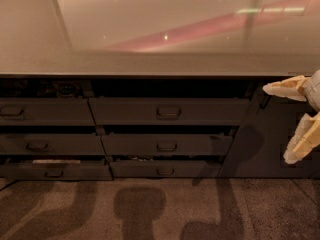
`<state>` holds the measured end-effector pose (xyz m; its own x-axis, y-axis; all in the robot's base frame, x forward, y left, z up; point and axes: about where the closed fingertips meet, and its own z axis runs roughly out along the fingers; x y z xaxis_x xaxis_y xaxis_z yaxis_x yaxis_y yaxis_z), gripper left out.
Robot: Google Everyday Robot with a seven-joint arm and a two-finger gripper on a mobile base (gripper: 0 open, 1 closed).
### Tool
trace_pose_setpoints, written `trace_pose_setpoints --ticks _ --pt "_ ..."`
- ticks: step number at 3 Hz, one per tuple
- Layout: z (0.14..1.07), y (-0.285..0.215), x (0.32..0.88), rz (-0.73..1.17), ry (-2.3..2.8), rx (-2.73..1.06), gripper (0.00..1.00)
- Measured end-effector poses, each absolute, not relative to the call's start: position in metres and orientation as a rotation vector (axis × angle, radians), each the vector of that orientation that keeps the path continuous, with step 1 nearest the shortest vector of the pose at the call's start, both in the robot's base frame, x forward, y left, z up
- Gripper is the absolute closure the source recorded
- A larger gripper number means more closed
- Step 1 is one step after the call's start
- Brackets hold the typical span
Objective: Open top drawer
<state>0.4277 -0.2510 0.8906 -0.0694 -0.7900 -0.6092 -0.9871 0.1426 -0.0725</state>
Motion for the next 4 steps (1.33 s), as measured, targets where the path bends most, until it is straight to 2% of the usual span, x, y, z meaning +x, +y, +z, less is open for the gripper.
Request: trace_pose_setpoints --ticks 1,2,3,4 --pt "0.891 -0.247 0.425 0.523 1.897 -1.707 0.00" --pt "0.891 -0.244 0.424 0.439 1.886 -1.726 0.00" --pt "0.897 -0.231 0.400 0.296 1.787 -1.732 0.00" --pt "0.880 -0.243 0.382 0.179 1.711 -1.643 0.00"
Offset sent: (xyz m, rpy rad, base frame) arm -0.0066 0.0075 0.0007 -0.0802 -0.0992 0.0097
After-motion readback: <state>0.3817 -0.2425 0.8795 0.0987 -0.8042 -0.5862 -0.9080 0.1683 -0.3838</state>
